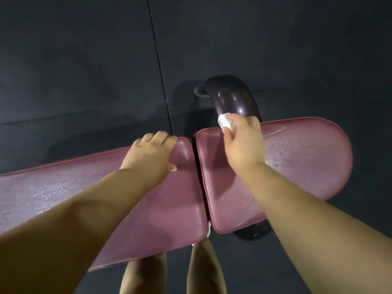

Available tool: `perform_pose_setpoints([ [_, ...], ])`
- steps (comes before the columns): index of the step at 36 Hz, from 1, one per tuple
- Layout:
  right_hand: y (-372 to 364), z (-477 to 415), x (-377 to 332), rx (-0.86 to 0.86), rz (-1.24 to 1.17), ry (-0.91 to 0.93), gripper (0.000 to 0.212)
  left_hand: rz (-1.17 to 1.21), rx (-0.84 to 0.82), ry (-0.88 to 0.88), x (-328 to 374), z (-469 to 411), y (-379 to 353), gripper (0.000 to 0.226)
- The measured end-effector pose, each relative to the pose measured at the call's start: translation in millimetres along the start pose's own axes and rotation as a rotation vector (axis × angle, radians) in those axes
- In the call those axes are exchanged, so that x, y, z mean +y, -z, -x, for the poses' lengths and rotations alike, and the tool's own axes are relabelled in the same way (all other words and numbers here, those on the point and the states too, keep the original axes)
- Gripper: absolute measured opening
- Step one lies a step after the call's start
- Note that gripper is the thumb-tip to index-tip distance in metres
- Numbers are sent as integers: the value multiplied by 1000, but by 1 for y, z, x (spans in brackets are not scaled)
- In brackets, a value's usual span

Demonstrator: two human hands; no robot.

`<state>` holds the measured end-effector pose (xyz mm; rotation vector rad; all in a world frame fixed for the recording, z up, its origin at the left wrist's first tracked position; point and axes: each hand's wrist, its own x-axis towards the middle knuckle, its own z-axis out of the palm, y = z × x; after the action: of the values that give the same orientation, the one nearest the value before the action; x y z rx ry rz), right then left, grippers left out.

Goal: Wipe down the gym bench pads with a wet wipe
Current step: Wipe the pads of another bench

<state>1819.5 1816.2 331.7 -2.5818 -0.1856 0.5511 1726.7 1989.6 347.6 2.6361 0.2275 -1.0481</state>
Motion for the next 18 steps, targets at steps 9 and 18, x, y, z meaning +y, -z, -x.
perform_pose_setpoints([
  [9, -35, 19, 6, -222, 186, 556, 46, 64, 31, -16, -9, -6, -1, 70],
  [18, 45, -20, 73, 205, 211, -151, 28, 100, 23, 14, 11, -10, 5, 62],
])
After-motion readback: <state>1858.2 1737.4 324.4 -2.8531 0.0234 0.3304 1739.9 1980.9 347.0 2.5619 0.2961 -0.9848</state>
